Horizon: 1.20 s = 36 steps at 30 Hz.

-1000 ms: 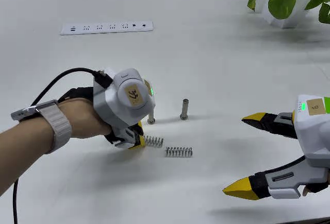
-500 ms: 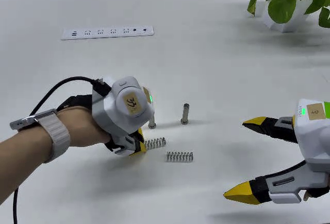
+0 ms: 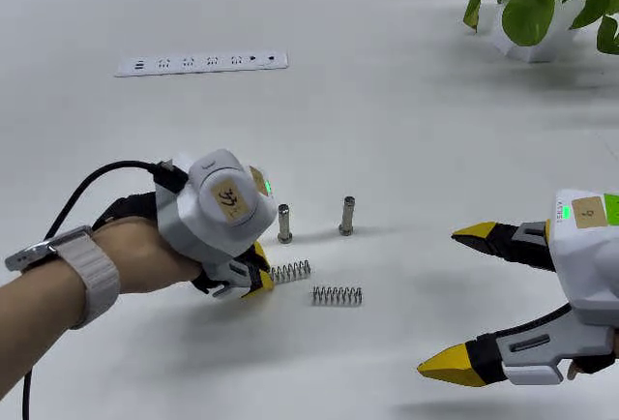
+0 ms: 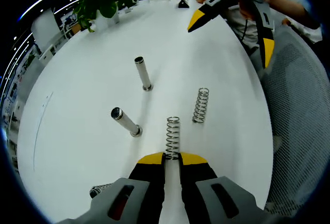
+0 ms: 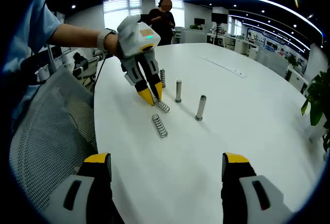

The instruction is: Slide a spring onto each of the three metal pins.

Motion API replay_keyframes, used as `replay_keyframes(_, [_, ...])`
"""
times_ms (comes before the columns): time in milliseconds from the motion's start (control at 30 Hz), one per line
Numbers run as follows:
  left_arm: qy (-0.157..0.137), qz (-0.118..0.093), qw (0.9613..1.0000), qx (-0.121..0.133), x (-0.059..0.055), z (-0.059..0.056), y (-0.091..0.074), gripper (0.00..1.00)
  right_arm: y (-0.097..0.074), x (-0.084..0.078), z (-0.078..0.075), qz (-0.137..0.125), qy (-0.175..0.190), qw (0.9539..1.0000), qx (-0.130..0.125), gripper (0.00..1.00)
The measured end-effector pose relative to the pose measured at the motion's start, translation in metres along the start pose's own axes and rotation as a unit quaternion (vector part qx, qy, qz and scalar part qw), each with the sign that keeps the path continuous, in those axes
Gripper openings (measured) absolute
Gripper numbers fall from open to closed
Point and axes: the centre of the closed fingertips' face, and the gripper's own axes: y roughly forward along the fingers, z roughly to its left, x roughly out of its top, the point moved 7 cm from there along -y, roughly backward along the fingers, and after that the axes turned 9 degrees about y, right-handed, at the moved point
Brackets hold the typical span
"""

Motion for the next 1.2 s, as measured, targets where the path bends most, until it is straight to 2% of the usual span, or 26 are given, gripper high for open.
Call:
replay_keyframes(133, [-0.014, -0.020, 0.9997, 0.010, -0.003, -0.003, -0.002, 0.09, 0.002, 0.002, 0.002, 0.001, -0.001, 1.0000, 0.003, 0.89])
replay_keyframes(300, [-0.029, -0.041, 0.9985, 0.020, -0.006, -0.012, -0.005, 0.09, 0.005, 0.004, 0.005, 0.001, -0.004, 1.0000, 0.008, 0.89])
replay_keyframes(567, [-0.060, -0.111, 0.9909, 0.046, -0.006, -0.025, -0.022, 0.09, 0.011, 0.009, 0.010, 0.002, -0.012, 0.9997, 0.020, 0.88])
replay_keyframes(633, [-0.068, -0.116, 0.9897, 0.049, -0.006, -0.028, -0.025, 0.09, 0.012, 0.010, 0.010, 0.002, -0.014, 0.9996, 0.024, 0.88])
replay_keyframes(1000, [-0.073, -0.177, 0.9796, 0.059, -0.001, -0.054, -0.044, 0.09, 0.020, 0.028, 0.019, -0.004, -0.028, 0.9982, 0.052, 0.82])
replay_keyframes(1200, [-0.075, -0.191, 0.9769, 0.059, -0.003, -0.062, -0.047, 0.09, 0.025, 0.037, 0.025, -0.003, -0.040, 0.9970, 0.066, 0.80])
